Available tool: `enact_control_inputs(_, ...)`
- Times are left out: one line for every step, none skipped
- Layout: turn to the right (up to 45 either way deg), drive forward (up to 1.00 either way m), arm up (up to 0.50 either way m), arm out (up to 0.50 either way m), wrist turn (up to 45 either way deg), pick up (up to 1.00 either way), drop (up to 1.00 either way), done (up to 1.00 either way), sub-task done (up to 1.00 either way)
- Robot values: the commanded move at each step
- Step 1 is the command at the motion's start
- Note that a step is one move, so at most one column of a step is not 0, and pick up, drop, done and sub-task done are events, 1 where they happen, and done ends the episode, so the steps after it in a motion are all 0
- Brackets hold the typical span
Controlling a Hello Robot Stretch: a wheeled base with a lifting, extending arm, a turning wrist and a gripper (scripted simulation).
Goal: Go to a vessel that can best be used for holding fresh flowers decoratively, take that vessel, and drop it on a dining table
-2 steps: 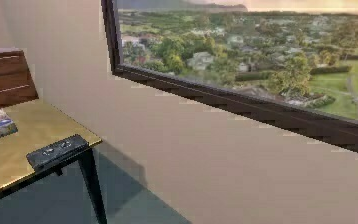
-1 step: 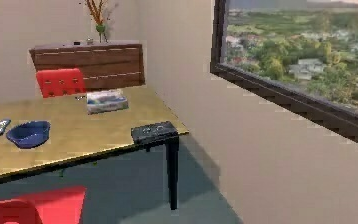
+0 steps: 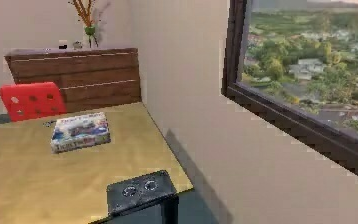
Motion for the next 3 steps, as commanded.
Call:
enact_control_inputs(-45.0, 0.00, 0.00, 0.00, 0.0, 0.00, 0.00, 0.00, 0.00)
enact_control_inputs(-45.0, 0.00, 0.00, 0.00, 0.0, 0.00, 0.00, 0.00, 0.00)
enact_control_inputs(-45.0, 0.00, 0.00, 0.00, 0.0, 0.00, 0.00, 0.00, 0.00)
